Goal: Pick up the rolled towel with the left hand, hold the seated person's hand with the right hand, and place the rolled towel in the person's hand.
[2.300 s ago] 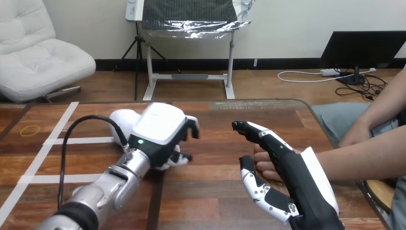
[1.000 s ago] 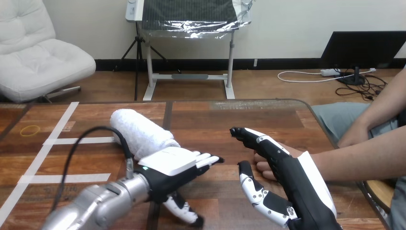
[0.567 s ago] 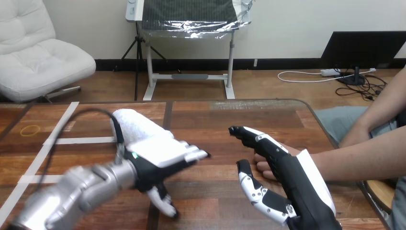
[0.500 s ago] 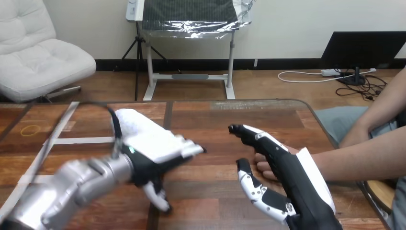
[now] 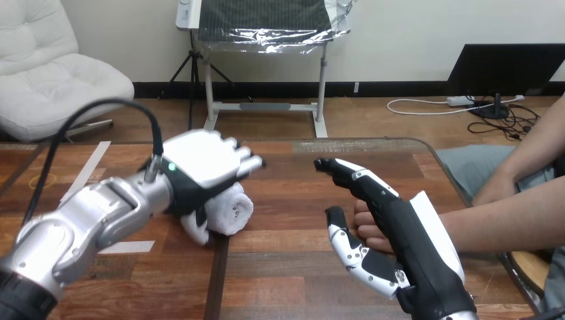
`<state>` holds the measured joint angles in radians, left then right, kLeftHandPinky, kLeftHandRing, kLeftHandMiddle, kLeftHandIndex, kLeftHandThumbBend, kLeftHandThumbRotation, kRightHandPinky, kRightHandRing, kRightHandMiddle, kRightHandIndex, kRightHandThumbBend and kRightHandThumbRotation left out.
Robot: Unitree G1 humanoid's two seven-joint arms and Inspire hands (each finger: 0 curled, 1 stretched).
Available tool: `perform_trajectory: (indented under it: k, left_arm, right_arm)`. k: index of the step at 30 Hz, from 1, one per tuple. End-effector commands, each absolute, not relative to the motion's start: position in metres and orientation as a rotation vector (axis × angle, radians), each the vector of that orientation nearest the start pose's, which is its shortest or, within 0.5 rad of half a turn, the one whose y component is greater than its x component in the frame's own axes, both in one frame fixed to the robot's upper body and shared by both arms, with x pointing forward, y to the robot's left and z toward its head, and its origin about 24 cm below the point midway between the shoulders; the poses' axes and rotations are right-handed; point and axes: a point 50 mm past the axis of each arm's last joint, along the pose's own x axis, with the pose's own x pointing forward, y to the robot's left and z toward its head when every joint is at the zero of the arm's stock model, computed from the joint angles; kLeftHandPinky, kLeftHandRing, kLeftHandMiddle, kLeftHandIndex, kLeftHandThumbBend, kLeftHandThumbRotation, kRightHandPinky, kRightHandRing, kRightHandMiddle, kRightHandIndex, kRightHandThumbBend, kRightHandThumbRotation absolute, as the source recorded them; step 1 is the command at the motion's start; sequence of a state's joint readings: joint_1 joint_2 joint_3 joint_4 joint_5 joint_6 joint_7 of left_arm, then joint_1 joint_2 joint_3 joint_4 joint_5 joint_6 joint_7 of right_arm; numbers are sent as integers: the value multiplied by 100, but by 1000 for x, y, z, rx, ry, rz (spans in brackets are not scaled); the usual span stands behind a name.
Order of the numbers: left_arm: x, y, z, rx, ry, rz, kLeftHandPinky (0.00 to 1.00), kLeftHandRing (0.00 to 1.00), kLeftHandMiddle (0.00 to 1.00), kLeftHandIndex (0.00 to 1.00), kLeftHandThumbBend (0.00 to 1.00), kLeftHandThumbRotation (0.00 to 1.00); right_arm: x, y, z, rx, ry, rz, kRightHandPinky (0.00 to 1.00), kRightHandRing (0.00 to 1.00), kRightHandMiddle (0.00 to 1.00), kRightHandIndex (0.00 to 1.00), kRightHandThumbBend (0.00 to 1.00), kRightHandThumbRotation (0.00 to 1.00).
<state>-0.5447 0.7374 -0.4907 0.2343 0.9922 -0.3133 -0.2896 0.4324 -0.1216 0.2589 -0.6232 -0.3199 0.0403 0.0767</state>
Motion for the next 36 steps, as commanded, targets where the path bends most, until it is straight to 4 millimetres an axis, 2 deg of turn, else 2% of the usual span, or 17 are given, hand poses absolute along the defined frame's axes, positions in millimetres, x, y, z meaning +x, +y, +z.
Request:
perform_trajectory:
  k: [1, 22, 36]
  left_arm:
    - [330, 161, 120, 1922, -343, -627, 100, 100, 100, 100, 92, 22]
    - [342, 168, 115, 1938, -334, -557, 100, 100, 100, 97, 92, 15]
    - [352, 170, 103, 1953, -264, -590, 100, 99, 99, 96, 92, 15]
  right_arm:
    - [170, -121, 106, -345, -235, 196, 93, 90, 89, 83, 6, 0]
    - [170, -121, 105, -346, -228, 197, 94, 91, 90, 84, 6, 0]
    - [168, -120, 106, -350, -221, 200, 95, 91, 91, 85, 7, 0]
